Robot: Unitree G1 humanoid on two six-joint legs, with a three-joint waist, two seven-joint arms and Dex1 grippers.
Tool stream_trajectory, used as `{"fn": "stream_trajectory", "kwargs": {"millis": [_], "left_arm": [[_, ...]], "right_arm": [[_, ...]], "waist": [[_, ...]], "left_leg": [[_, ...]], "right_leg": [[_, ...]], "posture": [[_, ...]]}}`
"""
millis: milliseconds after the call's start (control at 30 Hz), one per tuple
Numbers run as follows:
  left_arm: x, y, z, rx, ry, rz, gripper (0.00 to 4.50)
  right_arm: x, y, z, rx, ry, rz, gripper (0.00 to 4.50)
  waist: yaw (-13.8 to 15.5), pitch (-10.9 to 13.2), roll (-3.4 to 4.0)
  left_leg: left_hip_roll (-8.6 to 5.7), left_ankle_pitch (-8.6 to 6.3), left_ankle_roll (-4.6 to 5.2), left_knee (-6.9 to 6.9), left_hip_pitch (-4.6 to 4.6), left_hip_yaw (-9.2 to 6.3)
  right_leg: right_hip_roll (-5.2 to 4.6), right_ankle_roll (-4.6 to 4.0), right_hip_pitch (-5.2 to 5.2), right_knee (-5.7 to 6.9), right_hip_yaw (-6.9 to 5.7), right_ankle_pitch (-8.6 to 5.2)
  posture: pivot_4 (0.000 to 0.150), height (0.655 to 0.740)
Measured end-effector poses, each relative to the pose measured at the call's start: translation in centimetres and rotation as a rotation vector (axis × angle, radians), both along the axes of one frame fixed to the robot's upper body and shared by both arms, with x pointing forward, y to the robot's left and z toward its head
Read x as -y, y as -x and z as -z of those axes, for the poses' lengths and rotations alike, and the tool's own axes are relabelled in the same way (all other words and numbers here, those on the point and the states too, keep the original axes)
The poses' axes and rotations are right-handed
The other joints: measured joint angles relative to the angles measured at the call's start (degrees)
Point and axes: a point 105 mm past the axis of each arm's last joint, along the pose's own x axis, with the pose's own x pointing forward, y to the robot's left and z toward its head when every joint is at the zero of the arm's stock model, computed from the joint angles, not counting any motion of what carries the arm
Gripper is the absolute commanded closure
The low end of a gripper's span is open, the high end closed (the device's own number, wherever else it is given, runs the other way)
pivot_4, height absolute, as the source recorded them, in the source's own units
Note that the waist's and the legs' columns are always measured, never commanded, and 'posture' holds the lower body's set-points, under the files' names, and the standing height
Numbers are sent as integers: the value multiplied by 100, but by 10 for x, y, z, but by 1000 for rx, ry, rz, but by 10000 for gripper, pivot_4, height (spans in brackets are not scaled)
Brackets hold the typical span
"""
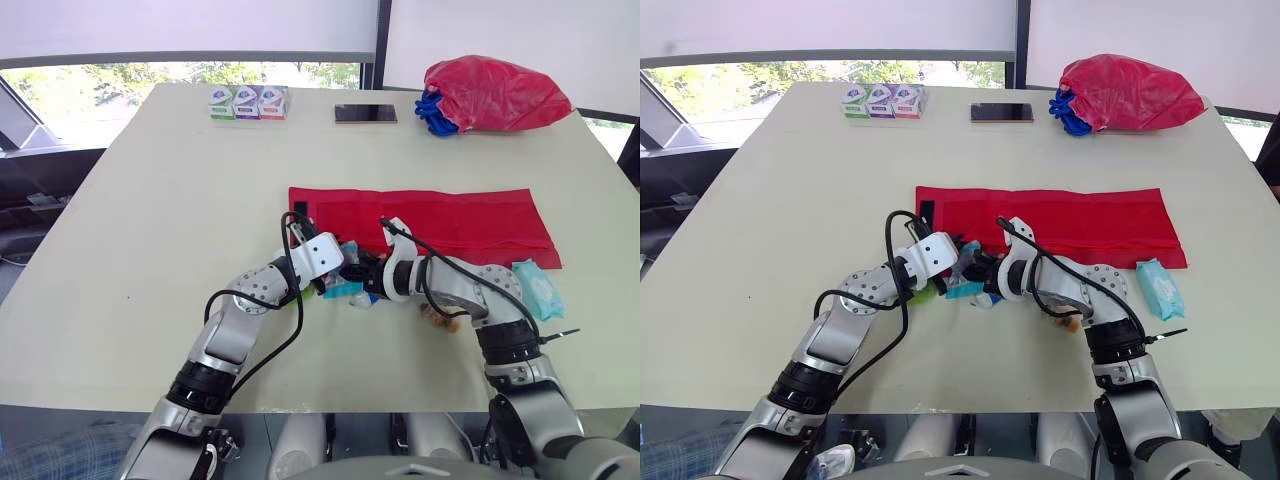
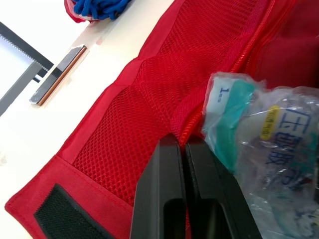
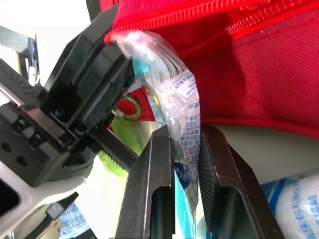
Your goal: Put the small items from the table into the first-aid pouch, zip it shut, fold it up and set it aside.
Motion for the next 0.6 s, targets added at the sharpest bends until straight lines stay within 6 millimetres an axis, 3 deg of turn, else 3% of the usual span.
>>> {"fn": "stream_trajectory", "kwargs": {"millis": [300, 600], "left_arm": [[0, 2, 0, 4, 2, -10, 44483], [-1, 6, 0, -2, 7, -17, 44483]], "right_arm": [[-9, -6, -3, -45, -43, 53, 44099], [-11, -32, -14, -26, -170, 219, 44099]], "waist": [[-18, 1, 1], [-22, 2, 4]], "left_leg": [[1, 0, 0, -2, 2, -1], [2, 0, 0, -5, -3, 0]], "right_leg": [[2, 0, -1, 2, 0, 0], [4, 0, -8, 0, 0, 0]], "posture": [[1500, 7400], [1500, 7400]]}}
